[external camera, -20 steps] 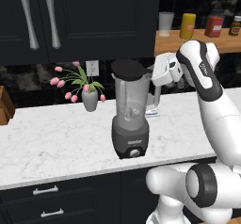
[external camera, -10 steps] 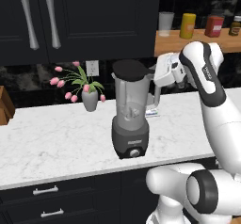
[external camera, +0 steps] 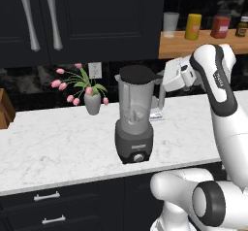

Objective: Close the lid blender by securely placing the lid on top.

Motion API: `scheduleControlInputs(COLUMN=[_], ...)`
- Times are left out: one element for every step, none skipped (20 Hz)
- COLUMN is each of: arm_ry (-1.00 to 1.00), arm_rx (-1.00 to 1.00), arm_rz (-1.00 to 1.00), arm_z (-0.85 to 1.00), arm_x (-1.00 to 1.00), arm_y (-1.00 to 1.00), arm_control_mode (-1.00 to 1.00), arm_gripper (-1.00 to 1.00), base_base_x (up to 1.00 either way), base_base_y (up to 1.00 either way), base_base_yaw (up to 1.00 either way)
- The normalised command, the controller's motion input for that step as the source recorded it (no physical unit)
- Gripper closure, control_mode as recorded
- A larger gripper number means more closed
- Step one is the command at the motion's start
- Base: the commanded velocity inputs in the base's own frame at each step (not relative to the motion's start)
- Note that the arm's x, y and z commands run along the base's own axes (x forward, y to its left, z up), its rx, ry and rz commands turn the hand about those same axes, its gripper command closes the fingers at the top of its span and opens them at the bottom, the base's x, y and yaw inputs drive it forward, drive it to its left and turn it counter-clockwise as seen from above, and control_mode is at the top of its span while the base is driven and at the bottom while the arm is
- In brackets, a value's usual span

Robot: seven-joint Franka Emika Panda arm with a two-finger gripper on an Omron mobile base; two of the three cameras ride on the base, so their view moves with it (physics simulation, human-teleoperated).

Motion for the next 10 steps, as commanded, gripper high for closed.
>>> scheduleControlInputs(arm_ry=[0.09,0.08,0.05,0.05,0.03,0.02,0.02,0.03,0.03,0.03], arm_rx=[0.0,0.0,0.0,0.0,0.0,0.0,0.0,0.0,0.0,0.0], arm_rz=[0.0,0.0,0.0,0.0,0.0,0.0,0.0,0.0,0.0,0.0], arm_z=[0.01,0.0,0.0,0.0,0.0,0.0,0.0,0.0,0.0,0.0], arm_x=[-0.29,-0.24,-0.21,-0.17,-0.14,-0.11,-0.09,-0.07,-0.05,-0.04], arm_y=[0.0,0.0,0.0,0.0,0.0,0.0,0.0,0.0,0.0,0.0], arm_control_mode=[-1.0,-1.0,-1.0,-1.0,-1.0,-1.0,-1.0,-1.0,-1.0,-1.0], arm_gripper=[1.0,1.0,1.0,1.0,1.0,1.0,1.0,1.0,1.0,1.0], base_base_x=[0.0,0.0,0.0,0.0,0.0,0.0,0.0,0.0,0.0,0.0], base_base_y=[0.0,0.0,0.0,0.0,0.0,0.0,0.0,0.0,0.0,0.0], base_base_yaw=[0.0,0.0,0.0,0.0,0.0,0.0,0.0,0.0,0.0,0.0])
